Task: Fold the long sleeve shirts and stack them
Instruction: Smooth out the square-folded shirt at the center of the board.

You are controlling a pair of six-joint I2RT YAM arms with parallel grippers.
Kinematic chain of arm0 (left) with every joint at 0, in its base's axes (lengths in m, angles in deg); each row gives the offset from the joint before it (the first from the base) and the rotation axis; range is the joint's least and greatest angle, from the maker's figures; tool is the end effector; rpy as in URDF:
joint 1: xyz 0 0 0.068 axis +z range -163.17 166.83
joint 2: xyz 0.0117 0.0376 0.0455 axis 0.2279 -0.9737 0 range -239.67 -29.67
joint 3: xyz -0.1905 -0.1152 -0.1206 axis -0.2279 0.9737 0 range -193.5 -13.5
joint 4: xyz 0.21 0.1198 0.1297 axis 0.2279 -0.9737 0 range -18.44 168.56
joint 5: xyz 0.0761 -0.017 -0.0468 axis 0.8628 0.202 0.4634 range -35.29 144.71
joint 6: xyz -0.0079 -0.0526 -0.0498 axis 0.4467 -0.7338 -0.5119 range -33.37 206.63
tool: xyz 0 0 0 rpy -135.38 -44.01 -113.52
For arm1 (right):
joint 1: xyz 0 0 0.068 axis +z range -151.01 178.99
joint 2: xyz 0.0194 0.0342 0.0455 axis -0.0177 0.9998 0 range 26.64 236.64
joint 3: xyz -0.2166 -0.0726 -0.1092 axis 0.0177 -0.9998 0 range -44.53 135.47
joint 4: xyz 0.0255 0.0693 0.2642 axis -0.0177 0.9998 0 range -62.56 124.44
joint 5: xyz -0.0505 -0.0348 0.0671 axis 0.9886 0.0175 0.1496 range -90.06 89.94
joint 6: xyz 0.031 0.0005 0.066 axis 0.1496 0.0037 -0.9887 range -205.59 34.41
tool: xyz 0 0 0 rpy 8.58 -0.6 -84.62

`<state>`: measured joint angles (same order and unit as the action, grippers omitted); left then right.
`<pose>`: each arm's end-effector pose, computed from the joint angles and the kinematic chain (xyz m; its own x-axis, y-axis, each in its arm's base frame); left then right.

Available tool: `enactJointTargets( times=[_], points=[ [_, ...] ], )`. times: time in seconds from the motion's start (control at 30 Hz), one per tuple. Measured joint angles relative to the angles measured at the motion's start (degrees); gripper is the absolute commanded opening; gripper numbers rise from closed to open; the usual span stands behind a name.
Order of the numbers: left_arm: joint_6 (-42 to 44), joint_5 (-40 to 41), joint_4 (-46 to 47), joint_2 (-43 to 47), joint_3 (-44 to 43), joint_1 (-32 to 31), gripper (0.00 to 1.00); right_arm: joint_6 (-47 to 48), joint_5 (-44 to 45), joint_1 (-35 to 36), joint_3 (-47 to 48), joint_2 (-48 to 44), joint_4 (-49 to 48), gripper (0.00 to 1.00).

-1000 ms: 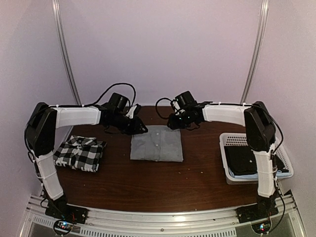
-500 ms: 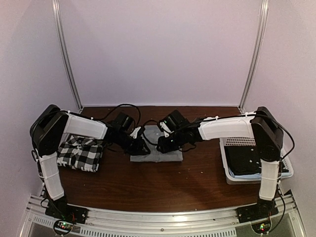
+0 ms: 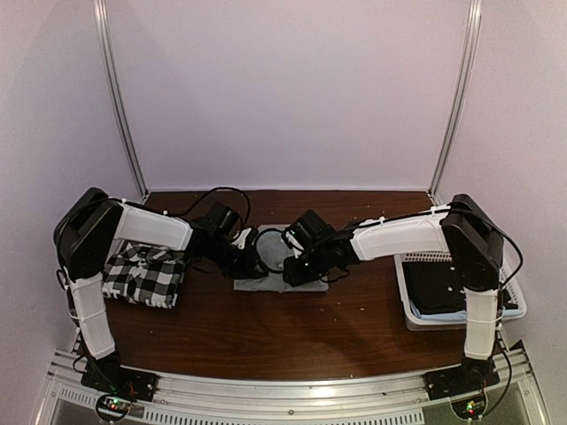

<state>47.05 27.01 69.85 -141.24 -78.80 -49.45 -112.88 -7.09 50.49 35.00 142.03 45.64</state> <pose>0.3099 -0.2623 0.0901 -0.9797 0.0193 -0.1997 0.1489 0.7372 -0.6590 0.2730 0.3553 0.1220 -0.8245 -0.3057 -0.4762 -0.4990 0.7895 0.3572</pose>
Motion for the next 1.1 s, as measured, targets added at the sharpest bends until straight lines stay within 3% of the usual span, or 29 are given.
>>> enactJointTargets(
  times=[0.77, 1.1],
  points=[
    [0.13, 2.38, 1.01, 4.81, 7.69, 0.66, 0.29, -0.13, 0.83, -0.02, -3.21, 0.02, -0.50, 0.37],
    [0.57, 2.43, -0.15, 5.92, 8.76, 1.57, 0.29, -1.68, 0.37, -2.45, -11.41, -6.91, -0.96, 0.38]
  ],
)
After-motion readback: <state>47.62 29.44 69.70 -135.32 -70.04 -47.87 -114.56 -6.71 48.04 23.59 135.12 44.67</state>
